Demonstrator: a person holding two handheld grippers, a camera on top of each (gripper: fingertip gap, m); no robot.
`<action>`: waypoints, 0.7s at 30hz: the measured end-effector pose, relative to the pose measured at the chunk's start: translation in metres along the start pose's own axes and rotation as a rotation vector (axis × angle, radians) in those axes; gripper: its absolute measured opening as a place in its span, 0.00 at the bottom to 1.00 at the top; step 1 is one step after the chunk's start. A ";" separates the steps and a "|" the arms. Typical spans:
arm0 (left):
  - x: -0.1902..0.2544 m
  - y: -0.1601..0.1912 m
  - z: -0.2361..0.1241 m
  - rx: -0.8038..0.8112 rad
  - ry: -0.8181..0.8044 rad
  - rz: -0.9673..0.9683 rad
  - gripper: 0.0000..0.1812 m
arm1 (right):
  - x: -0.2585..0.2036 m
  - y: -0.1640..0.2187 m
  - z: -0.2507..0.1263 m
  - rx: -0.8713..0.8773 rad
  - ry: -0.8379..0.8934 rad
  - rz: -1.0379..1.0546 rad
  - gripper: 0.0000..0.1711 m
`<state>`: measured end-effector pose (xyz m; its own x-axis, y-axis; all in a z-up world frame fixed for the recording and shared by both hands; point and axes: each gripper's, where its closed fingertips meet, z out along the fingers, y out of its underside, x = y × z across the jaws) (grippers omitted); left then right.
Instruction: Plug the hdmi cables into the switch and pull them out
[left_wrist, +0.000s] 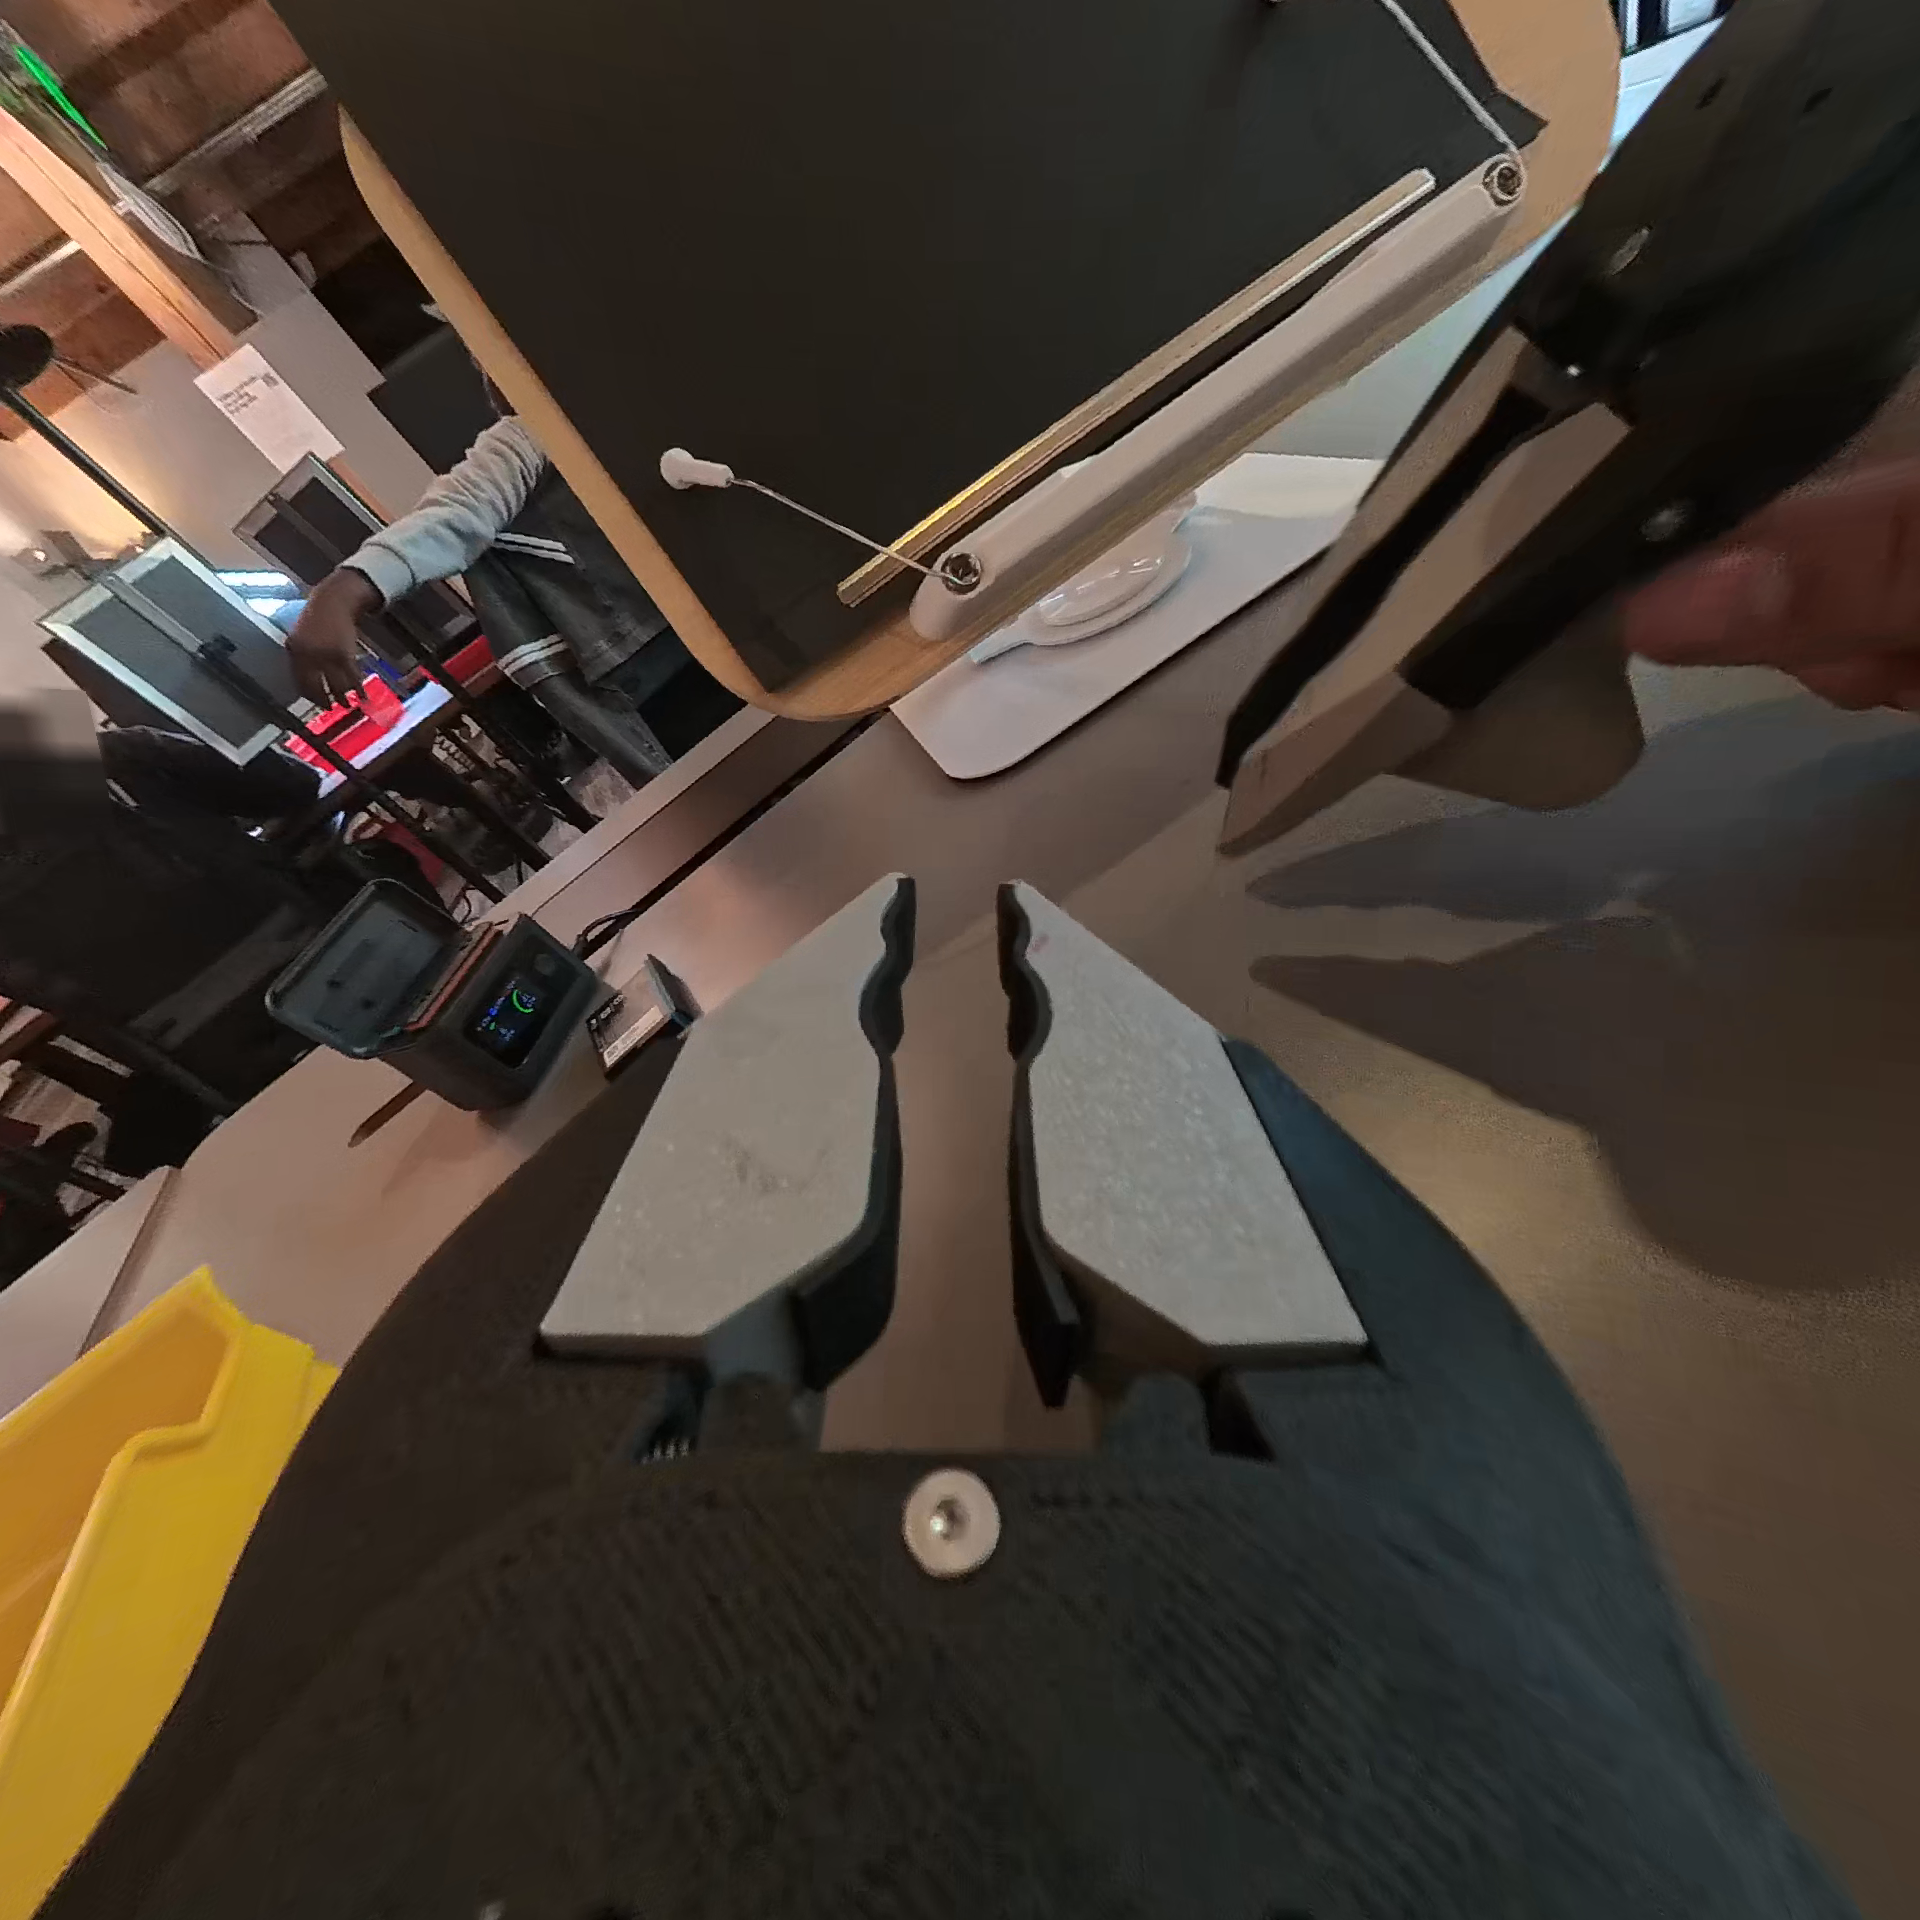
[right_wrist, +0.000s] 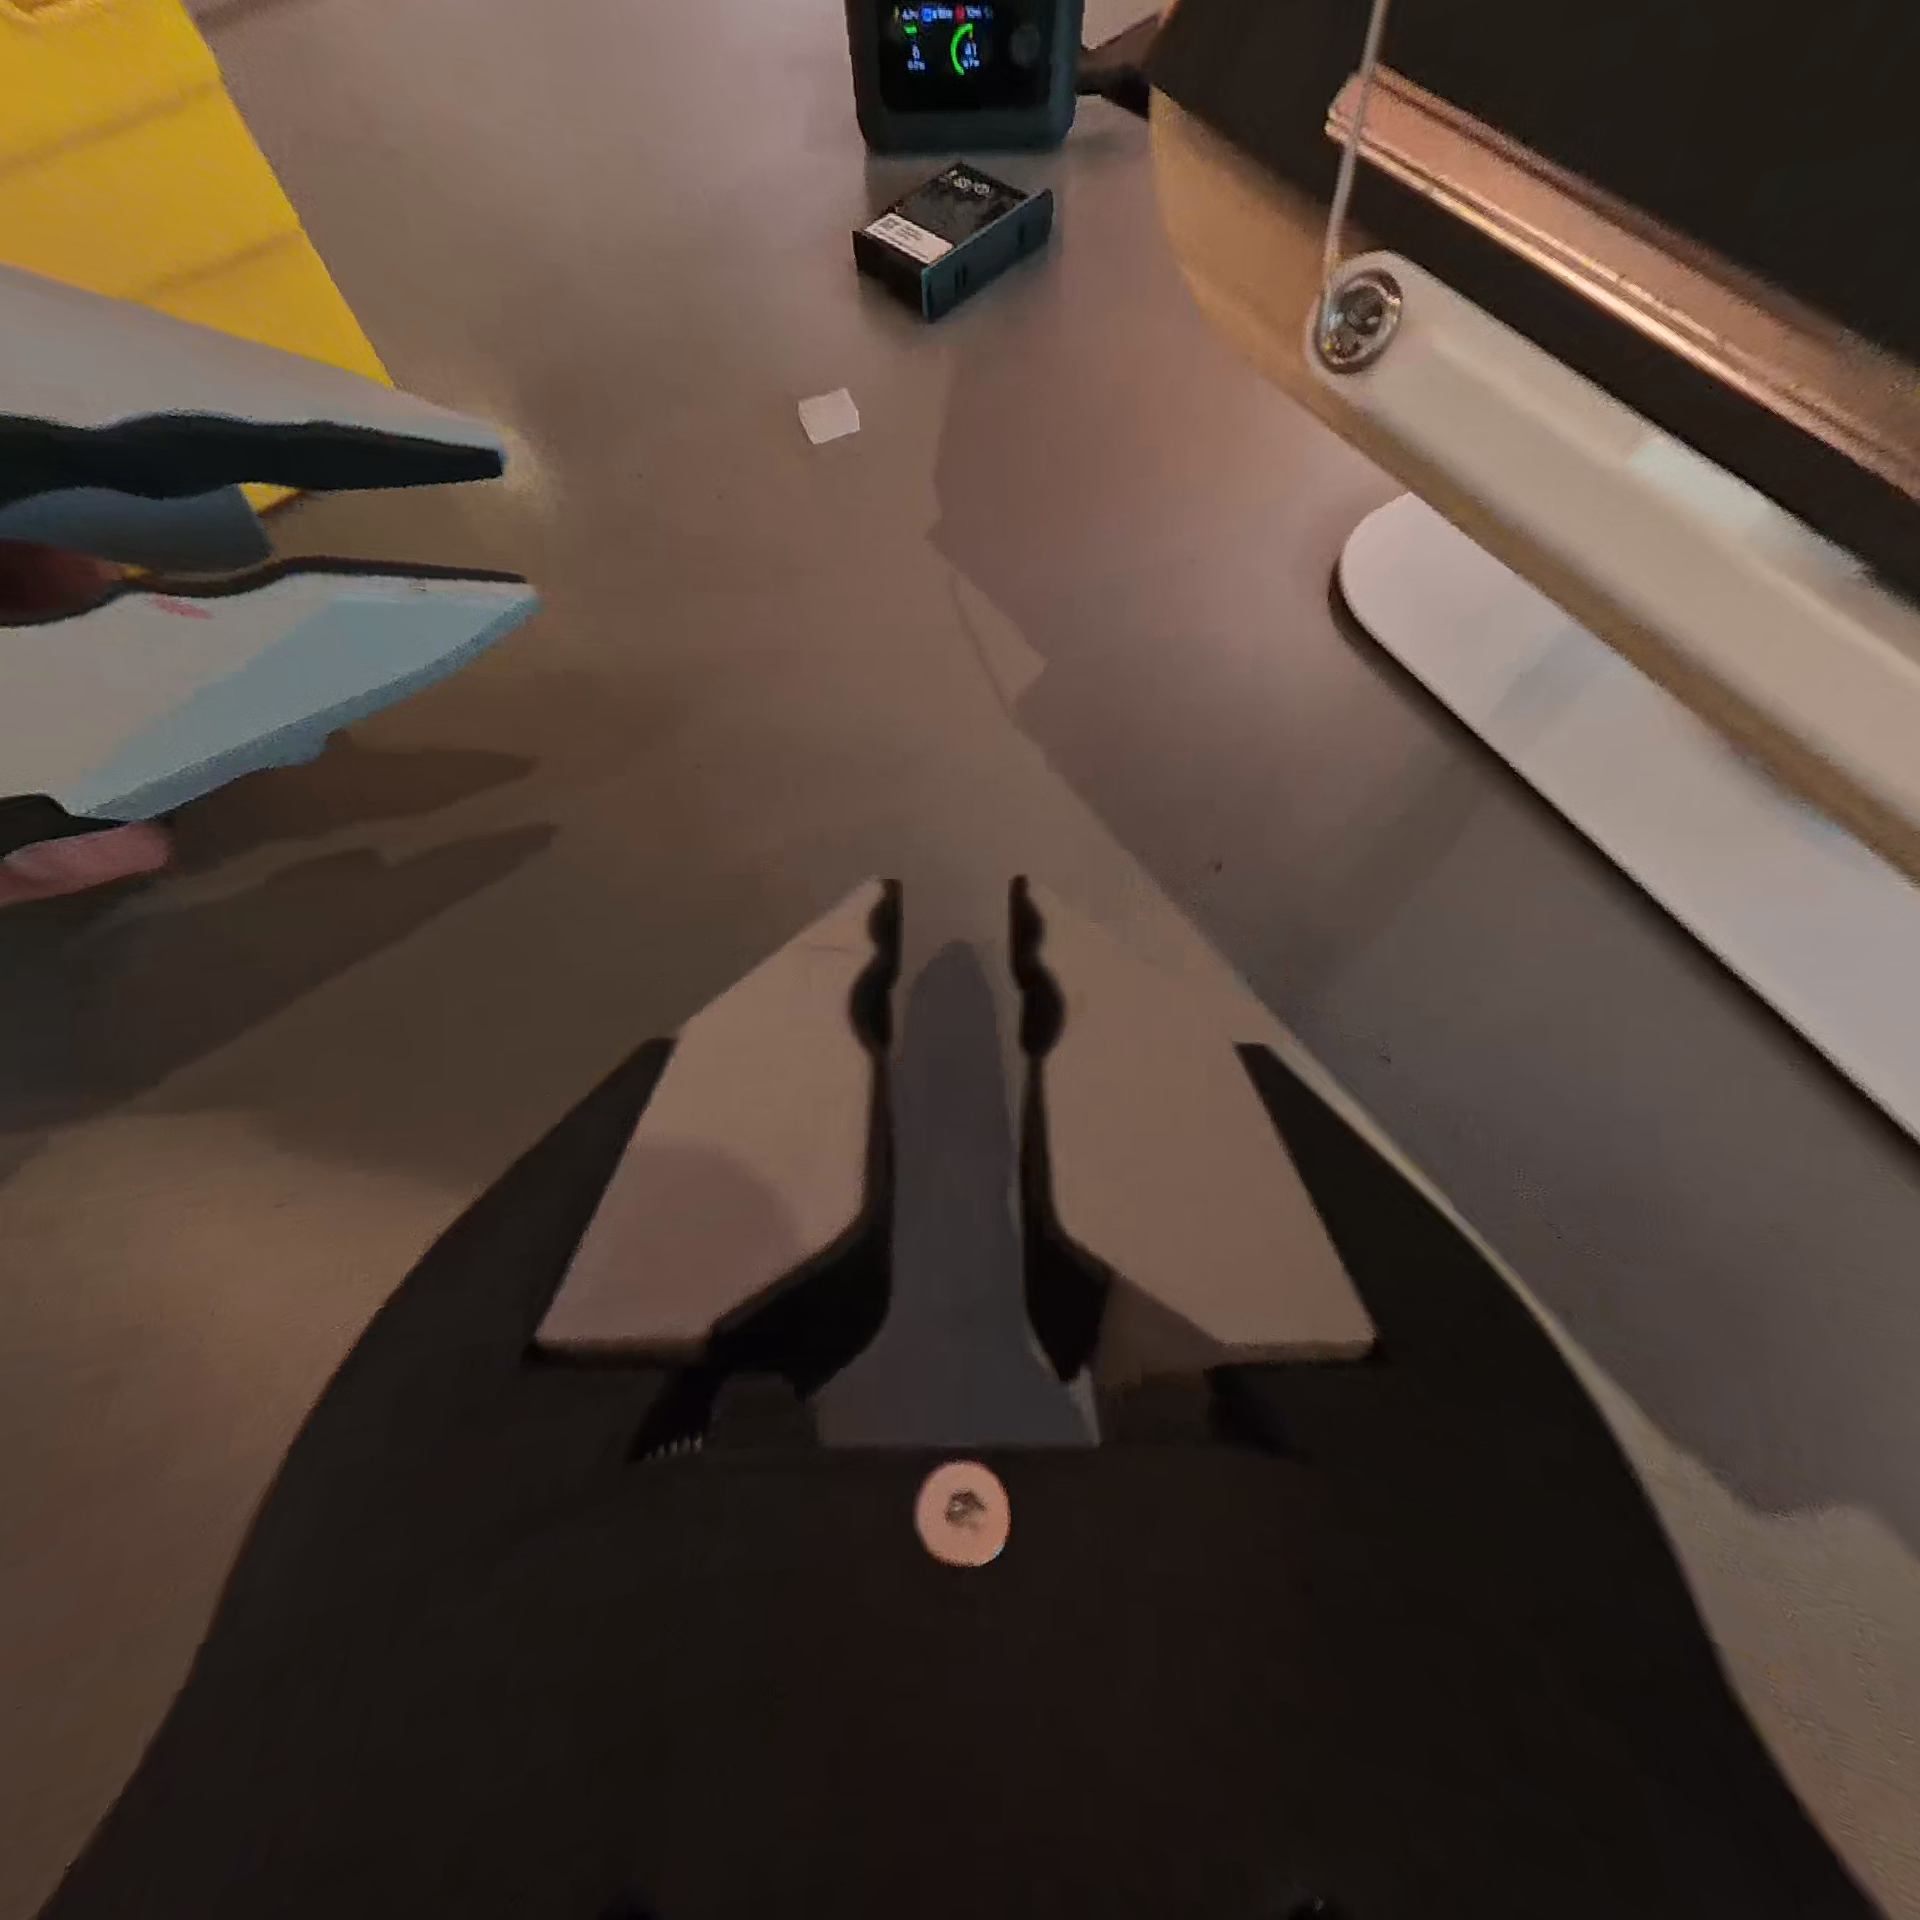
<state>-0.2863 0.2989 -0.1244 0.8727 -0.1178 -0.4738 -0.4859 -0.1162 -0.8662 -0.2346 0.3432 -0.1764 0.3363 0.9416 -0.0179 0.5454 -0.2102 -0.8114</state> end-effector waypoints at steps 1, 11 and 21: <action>-0.001 0.000 0.000 0.001 -0.007 0.001 0.07 | 0.000 0.000 0.000 0.002 -0.017 0.020 0.05; -0.001 -0.002 -0.005 0.018 -0.029 0.024 0.04 | -0.021 -0.013 -0.011 0.081 -0.193 0.038 0.21; 0.019 -0.024 -0.028 0.077 -0.021 -0.172 0.09 | -0.019 -0.015 -0.008 0.091 -0.126 -0.036 0.37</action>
<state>-0.2591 0.2721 -0.1084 0.9440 -0.0818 -0.3198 -0.3248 -0.0571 -0.9441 -0.2430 0.3265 -0.1596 0.2156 0.9748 -0.0563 0.4814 -0.1563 -0.8625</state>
